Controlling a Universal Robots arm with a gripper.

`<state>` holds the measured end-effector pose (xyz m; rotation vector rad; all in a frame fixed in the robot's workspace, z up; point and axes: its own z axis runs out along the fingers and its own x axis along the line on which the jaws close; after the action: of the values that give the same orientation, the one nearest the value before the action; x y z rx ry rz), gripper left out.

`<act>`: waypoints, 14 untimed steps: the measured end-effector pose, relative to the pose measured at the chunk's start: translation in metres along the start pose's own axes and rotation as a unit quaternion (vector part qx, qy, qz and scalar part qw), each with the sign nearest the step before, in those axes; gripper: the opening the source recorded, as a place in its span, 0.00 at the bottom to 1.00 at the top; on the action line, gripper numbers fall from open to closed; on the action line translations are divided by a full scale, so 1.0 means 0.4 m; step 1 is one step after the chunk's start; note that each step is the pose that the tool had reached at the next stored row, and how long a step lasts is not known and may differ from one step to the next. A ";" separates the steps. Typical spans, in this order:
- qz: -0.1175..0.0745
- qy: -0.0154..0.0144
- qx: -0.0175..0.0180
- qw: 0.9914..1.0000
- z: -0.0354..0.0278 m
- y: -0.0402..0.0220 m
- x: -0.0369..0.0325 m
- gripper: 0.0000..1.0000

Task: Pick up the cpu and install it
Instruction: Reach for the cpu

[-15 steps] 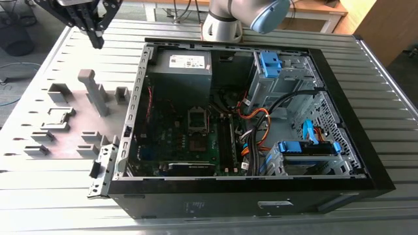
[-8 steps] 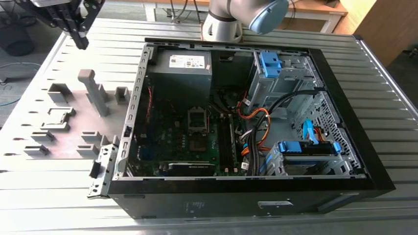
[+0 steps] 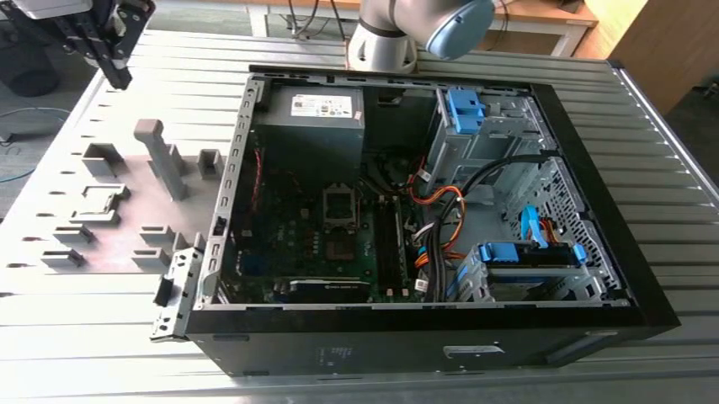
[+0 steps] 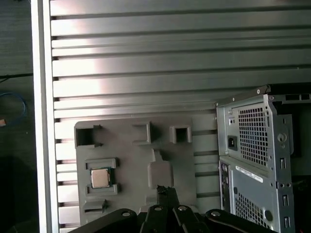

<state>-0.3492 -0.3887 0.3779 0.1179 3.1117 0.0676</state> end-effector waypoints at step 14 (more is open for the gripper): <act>0.000 0.000 0.000 1.000 0.034 -0.008 0.085 0.11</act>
<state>-0.3831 -0.3887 0.3632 0.1181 3.1117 0.0670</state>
